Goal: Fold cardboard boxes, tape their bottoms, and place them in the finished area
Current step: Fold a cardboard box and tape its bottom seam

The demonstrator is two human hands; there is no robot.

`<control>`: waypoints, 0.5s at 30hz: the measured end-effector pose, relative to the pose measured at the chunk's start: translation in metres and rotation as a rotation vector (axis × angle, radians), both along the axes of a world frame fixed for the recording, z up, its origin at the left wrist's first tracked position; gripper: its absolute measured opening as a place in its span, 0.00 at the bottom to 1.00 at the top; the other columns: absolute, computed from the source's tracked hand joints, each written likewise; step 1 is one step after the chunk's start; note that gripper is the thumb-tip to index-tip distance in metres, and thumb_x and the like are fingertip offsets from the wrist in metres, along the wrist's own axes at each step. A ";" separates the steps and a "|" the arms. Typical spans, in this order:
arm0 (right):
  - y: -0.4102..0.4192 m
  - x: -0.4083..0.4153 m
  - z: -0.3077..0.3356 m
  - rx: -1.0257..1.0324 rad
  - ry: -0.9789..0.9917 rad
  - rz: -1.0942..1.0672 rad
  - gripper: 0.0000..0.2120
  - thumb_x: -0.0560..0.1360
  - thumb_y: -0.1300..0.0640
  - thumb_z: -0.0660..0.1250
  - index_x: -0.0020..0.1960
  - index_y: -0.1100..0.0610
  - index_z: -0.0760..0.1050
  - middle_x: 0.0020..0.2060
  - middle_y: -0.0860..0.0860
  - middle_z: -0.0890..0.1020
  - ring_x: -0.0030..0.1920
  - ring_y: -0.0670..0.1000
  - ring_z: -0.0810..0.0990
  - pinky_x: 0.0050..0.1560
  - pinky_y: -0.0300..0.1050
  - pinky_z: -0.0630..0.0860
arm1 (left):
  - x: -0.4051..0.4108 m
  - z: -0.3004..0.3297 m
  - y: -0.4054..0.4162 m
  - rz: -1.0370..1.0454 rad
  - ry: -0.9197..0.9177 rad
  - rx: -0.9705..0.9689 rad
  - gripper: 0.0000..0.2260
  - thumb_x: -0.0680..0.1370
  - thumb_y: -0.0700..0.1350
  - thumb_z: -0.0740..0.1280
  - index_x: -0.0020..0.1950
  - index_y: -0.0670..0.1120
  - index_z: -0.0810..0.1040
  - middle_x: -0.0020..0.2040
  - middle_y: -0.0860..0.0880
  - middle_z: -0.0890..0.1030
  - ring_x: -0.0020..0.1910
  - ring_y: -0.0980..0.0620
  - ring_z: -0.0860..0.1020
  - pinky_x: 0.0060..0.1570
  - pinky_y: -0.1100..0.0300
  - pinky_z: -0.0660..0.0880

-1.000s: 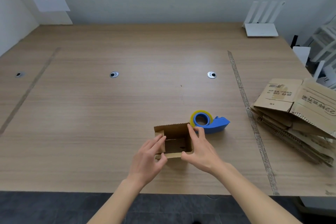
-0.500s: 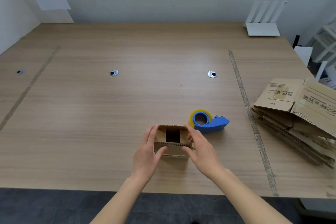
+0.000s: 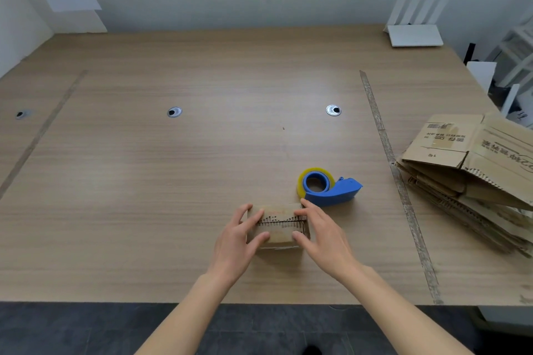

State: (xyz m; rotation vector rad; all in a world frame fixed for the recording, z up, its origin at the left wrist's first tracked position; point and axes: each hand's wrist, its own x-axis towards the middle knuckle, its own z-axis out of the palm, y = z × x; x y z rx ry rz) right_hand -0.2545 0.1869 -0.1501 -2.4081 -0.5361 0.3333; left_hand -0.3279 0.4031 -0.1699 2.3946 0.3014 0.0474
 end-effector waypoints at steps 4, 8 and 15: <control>-0.025 0.002 0.001 -0.021 -0.014 -0.032 0.21 0.79 0.44 0.68 0.71 0.42 0.71 0.78 0.39 0.61 0.73 0.43 0.68 0.65 0.44 0.74 | 0.009 0.000 -0.028 -0.030 -0.006 -0.021 0.23 0.78 0.56 0.71 0.73 0.56 0.75 0.75 0.59 0.65 0.57 0.57 0.73 0.55 0.56 0.76; -0.040 0.007 0.000 -0.005 0.000 -0.125 0.21 0.78 0.40 0.66 0.71 0.37 0.71 0.77 0.35 0.60 0.70 0.41 0.70 0.57 0.43 0.76 | 0.019 -0.002 -0.054 -0.060 -0.014 -0.002 0.23 0.80 0.57 0.68 0.75 0.56 0.73 0.76 0.59 0.64 0.53 0.59 0.71 0.52 0.62 0.73; -0.039 0.010 -0.006 -0.018 0.016 -0.156 0.21 0.78 0.38 0.65 0.70 0.36 0.70 0.77 0.34 0.59 0.65 0.44 0.76 0.52 0.44 0.77 | 0.034 0.002 -0.044 -0.165 0.022 0.031 0.24 0.79 0.57 0.69 0.75 0.56 0.73 0.75 0.56 0.65 0.53 0.59 0.72 0.54 0.64 0.70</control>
